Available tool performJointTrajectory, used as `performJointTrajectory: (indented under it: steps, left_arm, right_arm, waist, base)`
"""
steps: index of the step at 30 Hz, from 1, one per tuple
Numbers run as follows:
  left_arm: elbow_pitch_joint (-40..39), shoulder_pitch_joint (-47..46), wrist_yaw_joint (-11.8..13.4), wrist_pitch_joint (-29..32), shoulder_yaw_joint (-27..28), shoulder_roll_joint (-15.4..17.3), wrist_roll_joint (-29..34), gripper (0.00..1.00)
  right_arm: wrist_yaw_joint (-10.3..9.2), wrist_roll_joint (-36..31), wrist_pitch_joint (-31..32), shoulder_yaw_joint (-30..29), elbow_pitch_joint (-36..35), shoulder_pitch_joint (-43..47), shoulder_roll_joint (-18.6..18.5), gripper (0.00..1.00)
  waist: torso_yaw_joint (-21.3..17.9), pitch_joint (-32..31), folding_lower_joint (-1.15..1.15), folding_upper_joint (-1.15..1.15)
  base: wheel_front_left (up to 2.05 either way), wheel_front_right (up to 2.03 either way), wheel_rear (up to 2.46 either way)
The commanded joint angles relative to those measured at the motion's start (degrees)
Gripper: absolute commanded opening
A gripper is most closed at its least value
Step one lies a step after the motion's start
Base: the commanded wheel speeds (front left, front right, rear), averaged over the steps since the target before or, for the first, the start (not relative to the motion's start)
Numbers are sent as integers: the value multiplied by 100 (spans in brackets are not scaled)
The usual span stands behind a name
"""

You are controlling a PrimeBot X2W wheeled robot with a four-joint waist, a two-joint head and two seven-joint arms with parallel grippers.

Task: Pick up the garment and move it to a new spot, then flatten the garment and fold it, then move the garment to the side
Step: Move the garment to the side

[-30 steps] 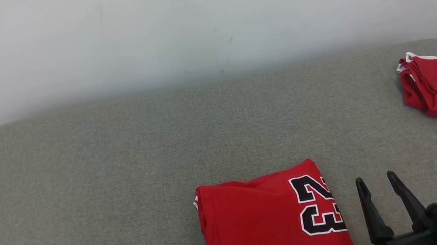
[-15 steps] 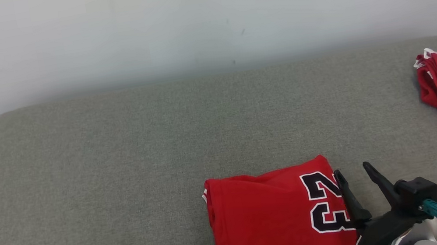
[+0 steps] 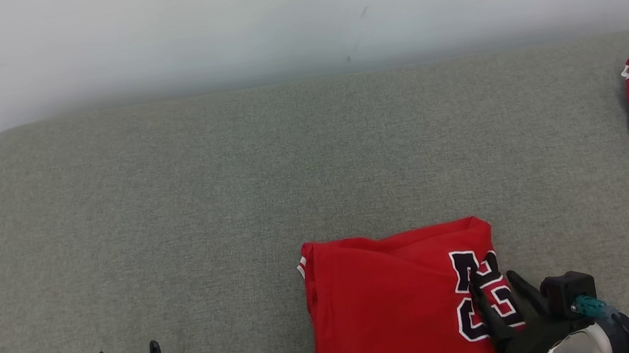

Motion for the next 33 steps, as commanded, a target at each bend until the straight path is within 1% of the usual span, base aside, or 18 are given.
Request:
performJointTrajectory:
  steps: [1, 2, 3, 8, 14, 15, 21, 25, 29, 30, 33]
  left_arm:
    - [0, -77, 24, -17, 12, -12, -22, 100]
    - [4, -88, 25, -17, 12, -13, -25, 100]
    - [6, -97, 25, -17, 11, -14, -29, 100]
    - [-9, -155, 25, -17, 17, -19, -54, 100]
    - [-90, -256, 25, -17, 42, -23, -126, 100]
    - [-119, -295, 23, -17, 49, -24, -155, 100]
    - [-219, -536, 0, -17, -11, -26, -188, 100]
    - [-401, -753, -22, -17, -27, -27, -181, 100]
    - [-671, -945, -41, -17, -59, -22, -83, 100]
    - [-671, -945, -41, -17, -59, -22, -83, 100]
    - [-847, -1120, -75, -17, -96, 23, -25, 100]
  right_arm:
    - [-17, 60, 9, 73, 82, -36, 31, 99]
    - [-17, 121, 26, 134, 160, -49, 47, 61]
    - [-18, 174, 21, 180, 227, -74, 53, 1]
    - [-18, 358, -44, 332, 399, -319, -58, 0]
    - [-18, 471, -149, 491, 326, -848, -296, 0]
    - [-18, 510, -162, 561, 281, -1102, -408, 0]
    - [-18, 566, -63, 715, 134, -1923, -880, 0]
    - [-18, 571, 61, 806, -72, -2450, -1318, 0]
    - [-18, 610, 191, 860, -360, -2925, -1799, 0]
    - [-18, 610, 191, 860, -360, -2925, -1799, 0]
    - [-18, 644, 282, 778, -601, -3146, -2155, 0]
  waist:
    - [0, 17, 0, 0]
    - [-3, 28, 0, 0]
    - [-6, 40, 0, 0]
    - [-36, 124, 0, 0]
    - [-94, 335, 0, 0]
    - [-132, 460, 0, 0]
    - [-232, 971, 0, 0]
    - [-355, 1410, 0, 0]
    - [-578, 1859, 0, 0]
    - [-578, 1859, 0, 0]
    - [-718, 2147, 0, 0]
  base:
    - [0, 0, 0]
    - [0, 0, 0]
    - [0, 0, 0]
    - [0, 0, 0]
    - [0, 0, 0]
    - [0, 0, 0]
    - [0, 0, 0]
    - [0, 0, 0]
    - [0, 0, 0]
    - [0, 0, 0]
    - [0, 0, 0]
